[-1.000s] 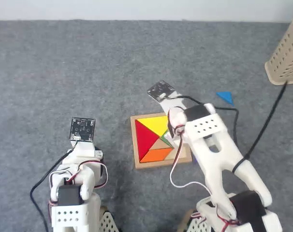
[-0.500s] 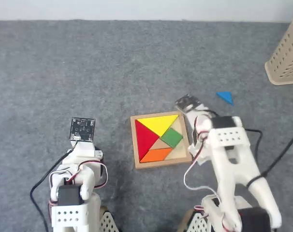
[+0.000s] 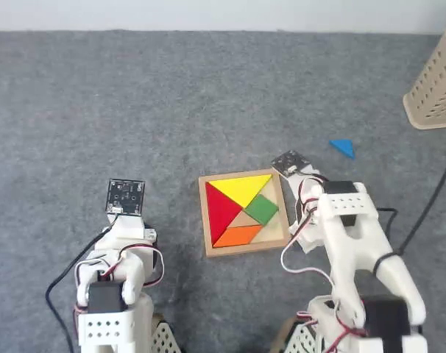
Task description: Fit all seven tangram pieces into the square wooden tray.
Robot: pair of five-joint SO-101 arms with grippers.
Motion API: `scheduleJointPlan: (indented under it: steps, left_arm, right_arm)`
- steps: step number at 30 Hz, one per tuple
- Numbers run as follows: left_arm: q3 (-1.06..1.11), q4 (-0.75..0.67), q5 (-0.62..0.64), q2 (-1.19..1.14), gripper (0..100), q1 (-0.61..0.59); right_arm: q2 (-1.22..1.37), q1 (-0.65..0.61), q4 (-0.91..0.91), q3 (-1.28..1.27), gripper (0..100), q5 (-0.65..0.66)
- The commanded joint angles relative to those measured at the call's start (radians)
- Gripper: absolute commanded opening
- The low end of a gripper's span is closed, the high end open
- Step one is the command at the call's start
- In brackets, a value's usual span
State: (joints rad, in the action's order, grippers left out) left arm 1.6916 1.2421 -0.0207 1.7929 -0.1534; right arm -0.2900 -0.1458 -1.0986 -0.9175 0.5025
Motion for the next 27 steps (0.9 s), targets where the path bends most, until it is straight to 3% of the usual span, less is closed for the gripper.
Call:
scheduleJointPlan:
  steps: [1,27]
  left_arm:
    - [-0.005,0.006,0.006,0.006,1,0.0]
    - [-0.005,0.006,0.006,0.006,1,0.0]
  right_arm:
    - [0.028,0.019,0.033,0.011,18.4,0.005]
    - [0.038,0.019,0.074,0.069,18.4,-0.032]
